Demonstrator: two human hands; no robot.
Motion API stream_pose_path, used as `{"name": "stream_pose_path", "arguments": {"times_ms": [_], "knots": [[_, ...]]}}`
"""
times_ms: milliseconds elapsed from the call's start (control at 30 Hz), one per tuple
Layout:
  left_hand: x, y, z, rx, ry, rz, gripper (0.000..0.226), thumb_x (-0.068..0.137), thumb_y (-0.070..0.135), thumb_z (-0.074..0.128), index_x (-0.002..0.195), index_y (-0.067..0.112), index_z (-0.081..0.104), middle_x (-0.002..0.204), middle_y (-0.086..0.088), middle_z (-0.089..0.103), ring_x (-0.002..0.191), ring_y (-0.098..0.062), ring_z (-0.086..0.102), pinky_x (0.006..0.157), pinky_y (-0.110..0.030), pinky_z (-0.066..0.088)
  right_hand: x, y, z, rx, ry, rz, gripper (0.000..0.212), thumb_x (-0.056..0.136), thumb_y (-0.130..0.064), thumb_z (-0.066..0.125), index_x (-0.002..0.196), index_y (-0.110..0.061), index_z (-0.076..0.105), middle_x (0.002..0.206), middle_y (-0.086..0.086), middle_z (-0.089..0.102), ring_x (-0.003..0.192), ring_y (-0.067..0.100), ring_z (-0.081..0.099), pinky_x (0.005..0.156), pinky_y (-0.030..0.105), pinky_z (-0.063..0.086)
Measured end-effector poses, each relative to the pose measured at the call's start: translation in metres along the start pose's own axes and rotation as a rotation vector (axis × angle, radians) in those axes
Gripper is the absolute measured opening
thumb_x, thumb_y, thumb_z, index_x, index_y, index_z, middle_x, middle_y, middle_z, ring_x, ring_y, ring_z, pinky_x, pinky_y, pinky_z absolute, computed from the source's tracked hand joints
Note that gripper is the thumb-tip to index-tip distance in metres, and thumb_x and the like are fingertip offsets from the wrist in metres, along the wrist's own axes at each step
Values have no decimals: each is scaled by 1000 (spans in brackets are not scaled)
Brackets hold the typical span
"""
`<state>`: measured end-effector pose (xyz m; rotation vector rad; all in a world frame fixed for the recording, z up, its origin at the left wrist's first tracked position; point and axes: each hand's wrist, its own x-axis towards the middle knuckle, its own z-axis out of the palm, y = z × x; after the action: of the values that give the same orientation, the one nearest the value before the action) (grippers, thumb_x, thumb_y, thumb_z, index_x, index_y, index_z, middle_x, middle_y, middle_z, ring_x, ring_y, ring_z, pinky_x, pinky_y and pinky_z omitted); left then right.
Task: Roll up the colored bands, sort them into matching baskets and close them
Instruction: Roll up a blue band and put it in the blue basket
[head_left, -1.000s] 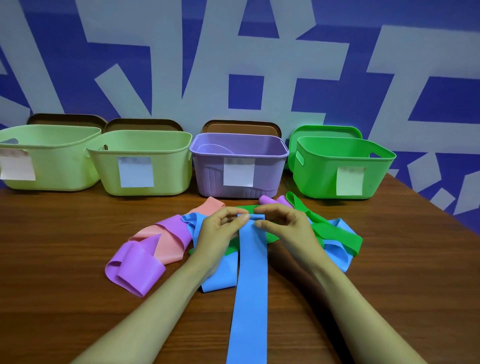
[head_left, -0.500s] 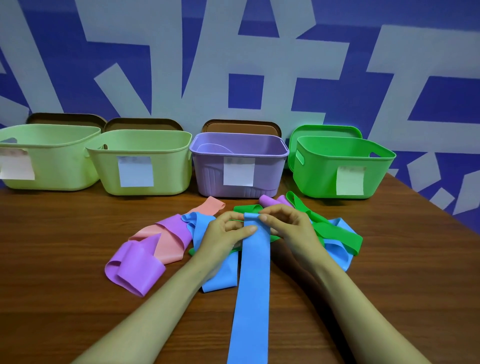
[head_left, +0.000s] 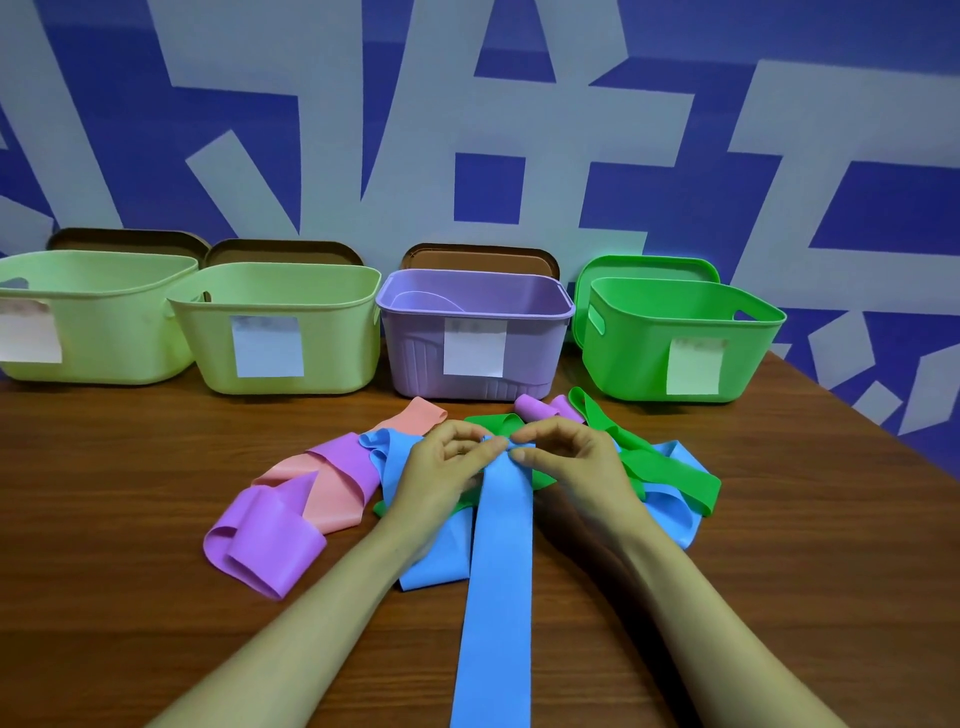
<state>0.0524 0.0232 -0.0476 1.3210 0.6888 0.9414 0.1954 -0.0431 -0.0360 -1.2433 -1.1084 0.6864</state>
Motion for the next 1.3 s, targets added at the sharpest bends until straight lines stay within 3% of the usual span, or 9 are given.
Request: {"name": "stream_pose_path", "arguments": {"times_ms": [133,233,300,400,600,833,1033,1200,1300], "knots": [[0,-2,-1,-48,29,11,8,85,12,68,91,11,63,87,-8,69,85,-17,66,70,-24,53,-2,0,2,14,-49,25,21,78,6,70,85,-13,69,84,-6,71,79,5,64,74,20,53],[0,-1,-3,-43,28,33,8,85,9,67,93,11,64,87,-8,68,83,-16,66,70,-23,53,0,3,2,25,-41,61,16,84,-8,69,94,-20,67,91,-11,69,84,3,64,69,17,51],[1,-2,-4,-27,27,46,9,84,7,68,92,12,65,88,-6,68,86,-15,65,72,-22,52,0,2,3,70,-55,113,7,90,-16,63,84,-17,67,77,-7,67,73,7,64,62,18,50],[1,-2,-4,-12,12,63,12,83,4,68,91,12,66,96,-8,68,94,-21,67,80,-29,54,-1,1,3,84,-69,130,17,91,-15,60,76,-11,67,67,-3,64,62,7,61,57,18,48],[1,-2,-4,-51,-18,22,20,82,1,68,95,15,65,105,-11,69,101,-28,67,89,-40,54,-1,5,1,151,-27,125,5,84,-8,68,81,-10,72,85,9,71,78,18,66,66,27,51],[-1,1,-2,-84,-21,-57,21,80,11,73,98,9,63,101,-14,70,94,-27,70,83,-37,56,0,8,-1,257,0,173,10,76,-5,75,84,-12,74,96,21,71,85,32,67,85,43,53],[-2,2,-2,-76,-2,-37,16,82,12,71,97,8,64,98,-14,69,91,-23,70,77,-30,56,0,4,-1,156,-9,115,15,77,6,70,85,-7,71,85,9,73,82,18,68,74,26,55],[0,3,-3,-32,25,18,14,81,5,71,92,12,66,95,-9,69,90,-19,67,75,-27,54,1,8,0,171,-29,109,22,75,12,68,85,-8,69,89,11,70,86,23,65,85,38,52],[-1,3,-3,-55,19,38,15,81,0,69,92,10,66,90,-4,70,85,-14,67,73,-22,54,3,9,0,183,-25,135,20,79,2,70,95,-11,68,97,7,69,87,19,65,81,33,54]]}}
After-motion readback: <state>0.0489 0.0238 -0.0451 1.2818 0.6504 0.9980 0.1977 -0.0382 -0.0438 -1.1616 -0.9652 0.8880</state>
